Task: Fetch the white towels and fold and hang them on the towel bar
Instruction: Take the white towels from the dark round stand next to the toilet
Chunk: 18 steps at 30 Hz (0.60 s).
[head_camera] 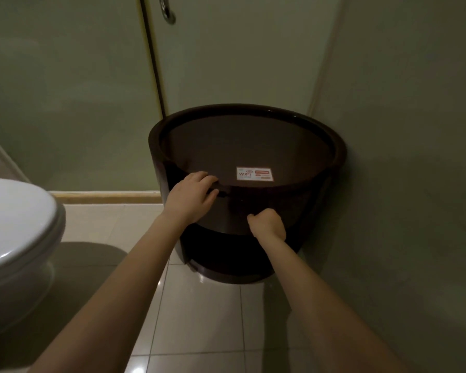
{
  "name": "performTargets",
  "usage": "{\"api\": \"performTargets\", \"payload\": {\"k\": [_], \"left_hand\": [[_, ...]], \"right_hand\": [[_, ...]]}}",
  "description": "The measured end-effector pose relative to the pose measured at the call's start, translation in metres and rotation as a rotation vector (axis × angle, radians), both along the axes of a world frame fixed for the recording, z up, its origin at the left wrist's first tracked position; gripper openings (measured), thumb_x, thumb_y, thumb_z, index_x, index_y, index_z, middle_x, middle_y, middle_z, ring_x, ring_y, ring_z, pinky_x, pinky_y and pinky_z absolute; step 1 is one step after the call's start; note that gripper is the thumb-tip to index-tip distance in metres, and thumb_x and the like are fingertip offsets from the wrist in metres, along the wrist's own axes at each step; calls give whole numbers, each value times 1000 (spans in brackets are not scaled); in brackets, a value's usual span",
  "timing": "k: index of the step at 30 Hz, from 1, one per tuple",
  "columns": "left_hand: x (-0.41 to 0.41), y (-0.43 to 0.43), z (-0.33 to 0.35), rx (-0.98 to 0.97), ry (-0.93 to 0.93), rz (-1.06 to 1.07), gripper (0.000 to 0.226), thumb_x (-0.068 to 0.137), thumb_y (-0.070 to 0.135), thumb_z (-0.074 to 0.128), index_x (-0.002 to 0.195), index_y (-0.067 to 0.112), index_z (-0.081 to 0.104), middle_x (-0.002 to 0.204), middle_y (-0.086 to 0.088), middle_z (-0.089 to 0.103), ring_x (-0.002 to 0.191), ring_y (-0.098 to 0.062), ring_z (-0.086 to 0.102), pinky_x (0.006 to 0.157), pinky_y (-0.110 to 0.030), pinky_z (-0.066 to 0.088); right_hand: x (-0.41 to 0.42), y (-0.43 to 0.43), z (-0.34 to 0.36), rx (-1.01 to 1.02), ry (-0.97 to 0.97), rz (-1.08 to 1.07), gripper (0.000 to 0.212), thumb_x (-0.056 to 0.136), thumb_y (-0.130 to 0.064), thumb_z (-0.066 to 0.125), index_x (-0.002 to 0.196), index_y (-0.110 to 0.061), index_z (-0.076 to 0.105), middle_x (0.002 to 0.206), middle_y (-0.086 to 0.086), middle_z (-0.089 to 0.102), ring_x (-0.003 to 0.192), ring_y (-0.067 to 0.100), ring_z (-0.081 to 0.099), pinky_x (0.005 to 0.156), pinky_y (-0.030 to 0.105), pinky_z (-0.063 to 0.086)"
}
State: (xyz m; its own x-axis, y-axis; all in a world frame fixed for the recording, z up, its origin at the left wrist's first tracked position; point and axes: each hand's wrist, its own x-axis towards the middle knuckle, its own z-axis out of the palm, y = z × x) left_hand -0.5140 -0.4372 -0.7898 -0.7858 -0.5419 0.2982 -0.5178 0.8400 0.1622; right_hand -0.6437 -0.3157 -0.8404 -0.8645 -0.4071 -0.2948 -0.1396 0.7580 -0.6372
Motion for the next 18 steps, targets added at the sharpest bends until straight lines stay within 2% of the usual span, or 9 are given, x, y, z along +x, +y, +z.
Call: {"api": "performTargets", "payload": {"k": [5,11,18], "left_hand": [[-1,3,2,5,-27,20,42,96,39,43,133,22,50,137,-3,49,128,-22,44,95,-39,45],[-3,10,3,7,-55,58,45,96,40,44,136,20,47,142,-5,46,132,-23,41,99,-40,42],[0,11,5,36,-86,67,48,96,40,44,139,20,43,147,-6,41,135,-24,37,104,-42,40]], "right_hand": [[7,15,-5,-42,-34,-6,23,88,-36,58,90,-16,68,86,4,69,79,22,66,63,28,48],[21,41,-6,-78,-65,33,25,87,-37,60,88,-14,69,82,3,69,75,20,66,53,23,39],[45,74,-11,-82,-28,70,27,87,-38,59,81,-13,69,75,3,68,69,19,65,52,23,42]]}}
